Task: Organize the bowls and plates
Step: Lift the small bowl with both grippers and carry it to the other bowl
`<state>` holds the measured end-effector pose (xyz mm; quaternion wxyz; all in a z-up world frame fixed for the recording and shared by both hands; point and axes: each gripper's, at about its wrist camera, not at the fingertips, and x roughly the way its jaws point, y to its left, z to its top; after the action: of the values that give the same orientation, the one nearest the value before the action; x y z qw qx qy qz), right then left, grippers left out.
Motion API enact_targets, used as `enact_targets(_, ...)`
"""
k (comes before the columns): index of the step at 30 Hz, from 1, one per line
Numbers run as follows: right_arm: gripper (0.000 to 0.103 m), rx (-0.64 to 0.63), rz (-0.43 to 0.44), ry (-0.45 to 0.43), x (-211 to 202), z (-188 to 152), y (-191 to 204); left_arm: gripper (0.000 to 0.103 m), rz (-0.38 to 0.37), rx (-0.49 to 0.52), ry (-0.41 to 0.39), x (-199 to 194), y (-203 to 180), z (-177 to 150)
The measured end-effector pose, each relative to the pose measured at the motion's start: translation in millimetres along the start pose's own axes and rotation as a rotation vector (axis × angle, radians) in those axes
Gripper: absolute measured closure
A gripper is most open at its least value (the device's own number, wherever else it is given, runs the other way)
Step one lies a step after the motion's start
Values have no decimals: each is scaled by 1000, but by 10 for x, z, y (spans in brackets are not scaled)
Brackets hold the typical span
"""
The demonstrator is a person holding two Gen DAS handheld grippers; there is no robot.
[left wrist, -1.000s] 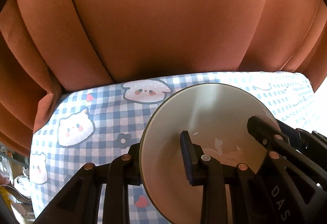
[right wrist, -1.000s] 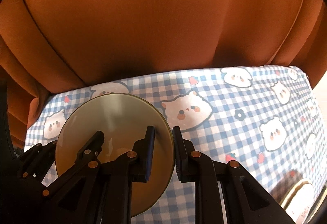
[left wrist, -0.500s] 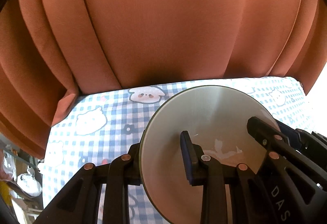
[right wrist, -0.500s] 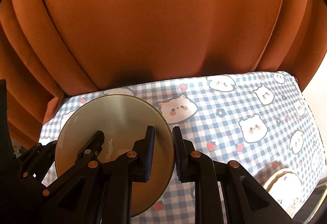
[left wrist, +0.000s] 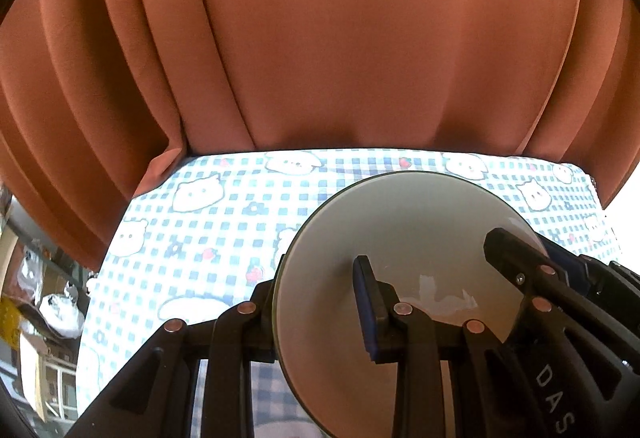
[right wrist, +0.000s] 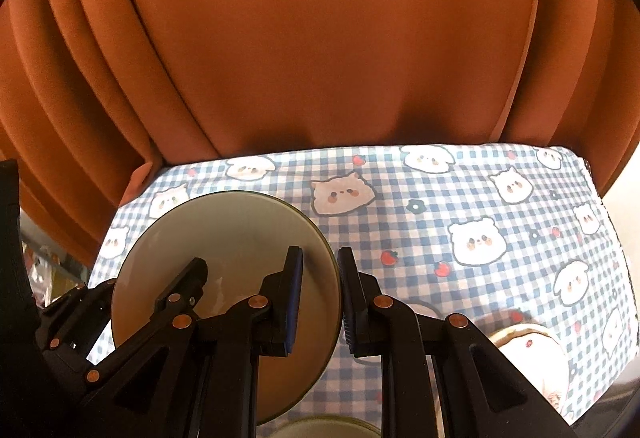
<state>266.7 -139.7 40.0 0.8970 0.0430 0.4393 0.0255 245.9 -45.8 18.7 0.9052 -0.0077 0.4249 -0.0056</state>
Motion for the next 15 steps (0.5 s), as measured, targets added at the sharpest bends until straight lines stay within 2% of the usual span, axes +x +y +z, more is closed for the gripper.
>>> enact_targets(9,82,-29,52,-16,-343,-225,-213,75,38,-45,-17,-266,-117,-317)
enact_targets(15,82,-51,64,-18,-472,-465,-304,75,39,-60,-4,-287,-182,-565)
